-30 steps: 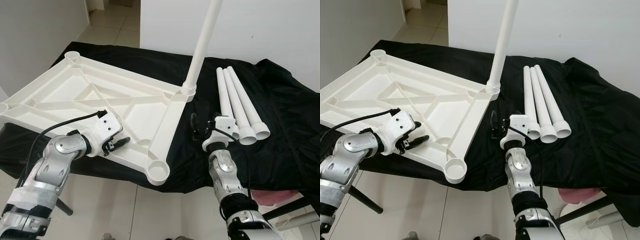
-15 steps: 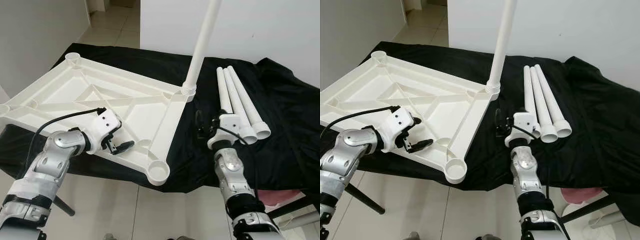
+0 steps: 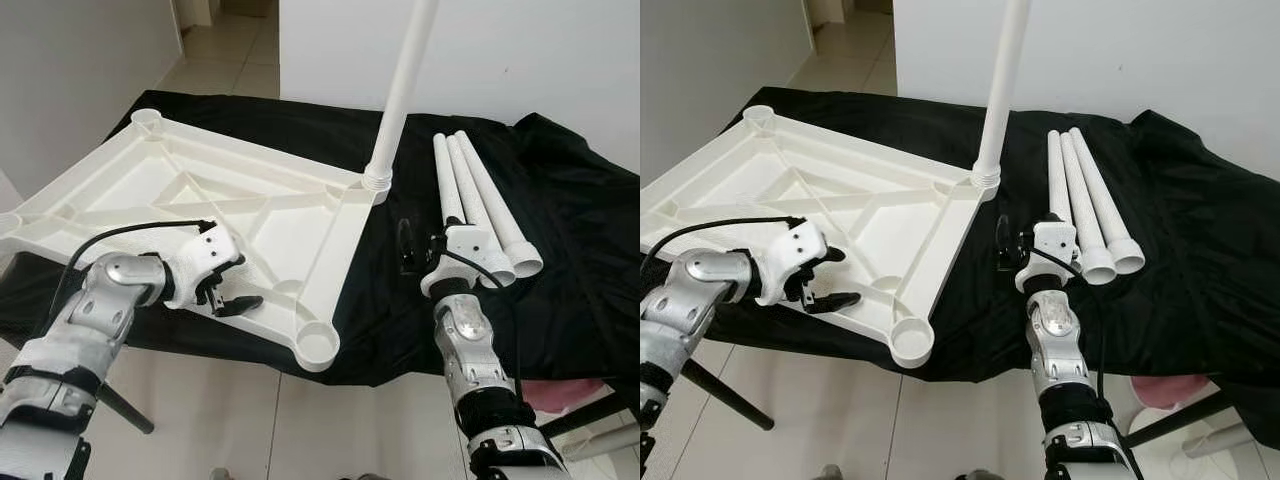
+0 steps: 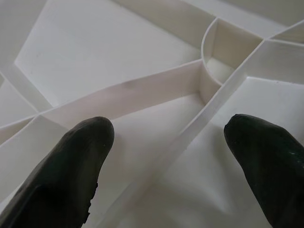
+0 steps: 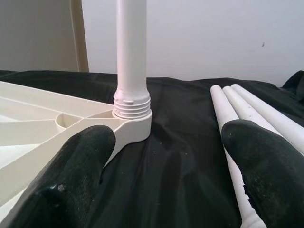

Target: Building children table

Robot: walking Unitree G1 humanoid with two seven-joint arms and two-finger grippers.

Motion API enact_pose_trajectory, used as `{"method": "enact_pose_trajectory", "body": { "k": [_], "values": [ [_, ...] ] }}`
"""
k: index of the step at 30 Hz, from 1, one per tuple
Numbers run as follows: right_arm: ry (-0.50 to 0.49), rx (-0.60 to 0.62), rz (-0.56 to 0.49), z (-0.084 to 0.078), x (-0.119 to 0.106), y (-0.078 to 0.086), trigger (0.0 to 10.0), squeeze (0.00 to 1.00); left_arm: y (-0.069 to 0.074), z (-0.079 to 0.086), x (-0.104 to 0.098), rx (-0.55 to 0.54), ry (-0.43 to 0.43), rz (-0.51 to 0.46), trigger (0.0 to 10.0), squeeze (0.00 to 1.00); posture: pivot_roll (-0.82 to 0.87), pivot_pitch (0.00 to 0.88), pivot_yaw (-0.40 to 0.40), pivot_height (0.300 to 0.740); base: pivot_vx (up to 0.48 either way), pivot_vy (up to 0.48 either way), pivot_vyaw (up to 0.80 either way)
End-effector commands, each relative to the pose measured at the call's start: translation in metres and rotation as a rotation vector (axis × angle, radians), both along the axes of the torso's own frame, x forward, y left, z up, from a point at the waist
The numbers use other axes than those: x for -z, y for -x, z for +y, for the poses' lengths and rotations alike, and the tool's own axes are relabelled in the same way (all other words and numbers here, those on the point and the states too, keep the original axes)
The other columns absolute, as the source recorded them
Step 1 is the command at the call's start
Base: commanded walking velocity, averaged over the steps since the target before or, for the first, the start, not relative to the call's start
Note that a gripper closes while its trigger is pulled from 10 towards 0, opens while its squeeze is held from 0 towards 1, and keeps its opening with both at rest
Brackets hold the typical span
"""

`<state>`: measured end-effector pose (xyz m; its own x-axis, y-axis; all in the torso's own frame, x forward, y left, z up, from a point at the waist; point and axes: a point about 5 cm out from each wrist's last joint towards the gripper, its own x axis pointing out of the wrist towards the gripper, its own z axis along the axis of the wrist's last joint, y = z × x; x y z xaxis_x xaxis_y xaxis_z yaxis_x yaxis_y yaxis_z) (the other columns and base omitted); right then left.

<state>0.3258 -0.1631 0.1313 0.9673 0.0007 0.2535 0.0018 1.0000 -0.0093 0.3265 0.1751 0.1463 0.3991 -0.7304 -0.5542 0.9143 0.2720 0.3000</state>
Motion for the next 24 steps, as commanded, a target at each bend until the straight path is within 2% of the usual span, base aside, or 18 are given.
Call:
{"method": "enact_pose_trajectory", "body": {
  "k": [1,6,8,12,15,16,17,18,19,20,21,24],
  "values": [
    [0.007,0.008,0.01,-0.003,0.001,0.001,10.0,0.0,0.002,0.0,0.007,0.018,-0.035,0.029,10.0,0.0,0.02,0.0,-0.011,0.74,0.0,0.0,0.0],
    [0.009,0.027,0.011,-0.007,0.0,0.001,10.0,0.0,-0.008,-0.003,0.011,-0.014,-0.073,0.026,10.0,0.0,0.01,0.0,-0.001,0.74,0.0,0.0,0.0],
    [0.009,0.027,0.011,-0.007,0.0,0.001,10.0,0.0,-0.008,-0.003,0.011,-0.014,-0.073,0.026,10.0,0.0,0.01,0.0,-0.001,0.74,0.0,0.0,0.0],
    [0.006,0.036,0.012,-0.007,0.0,0.001,10.0,0.0,-0.023,-0.006,0.014,-0.109,-0.092,0.027,10.0,0.0,0.0,0.0,0.009,0.74,0.0,0.0,0.0],
    [0.006,0.038,0.013,-0.007,0.0,0.001,10.0,0.0,-0.025,-0.007,0.015,-0.119,-0.092,0.028,10.0,0.0,0.0,0.0,0.01,0.74,0.0,0.0,0.0],
    [0.007,0.04,0.015,-0.007,0.0,0.001,10.0,0.0,-0.026,-0.01,0.016,-0.119,-0.086,0.032,8.2,0.0,0.0,0.0,0.014,0.74,0.0,0.0,0.0],
    [0.007,0.04,0.015,-0.007,0.0,0.001,10.0,0.0,-0.026,-0.01,0.016,-0.119,-0.086,0.032,8.2,0.0,0.0,0.0,0.014,0.74,0.0,0.0,0.0],
    [0.008,0.043,0.016,-0.008,0.0,0.002,10.0,0.0,-0.026,-0.013,0.017,-0.117,-0.077,0.038,4.7,0.0,0.0,0.0,0.018,0.74,0.0,0.0,0.0],
    [0.008,0.043,0.016,-0.008,0.0,0.002,10.0,0.0,-0.026,-0.013,0.017,-0.117,-0.077,0.038,4.7,0.0,0.0,0.0,0.018,0.74,0.0,0.0,0.0],
    [0.009,0.047,0.017,-0.009,0.0,0.002,10.0,0.0,-0.027,-0.015,0.018,-0.115,-0.069,0.041,4.2,0.0,-0.01,0.001,0.023,0.74,0.0,0.0,0.0],
    [0.01,0.054,0.016,-0.01,0.0,0.003,10.0,0.0,-0.026,-0.019,0.018,-0.118,-0.044,0.047,0.0,0.0,-0.01,0.001,0.032,0.74,0.0,0.0,0.0],
    [0.011,0.058,0.015,-0.011,0.0,0.004,10.0,0.0,-0.026,-0.02,0.019,-0.121,-0.027,0.049,0.0,0.0,-0.01,0.001,0.032,0.74,0.0,0.0,0.0]
  ]
}}
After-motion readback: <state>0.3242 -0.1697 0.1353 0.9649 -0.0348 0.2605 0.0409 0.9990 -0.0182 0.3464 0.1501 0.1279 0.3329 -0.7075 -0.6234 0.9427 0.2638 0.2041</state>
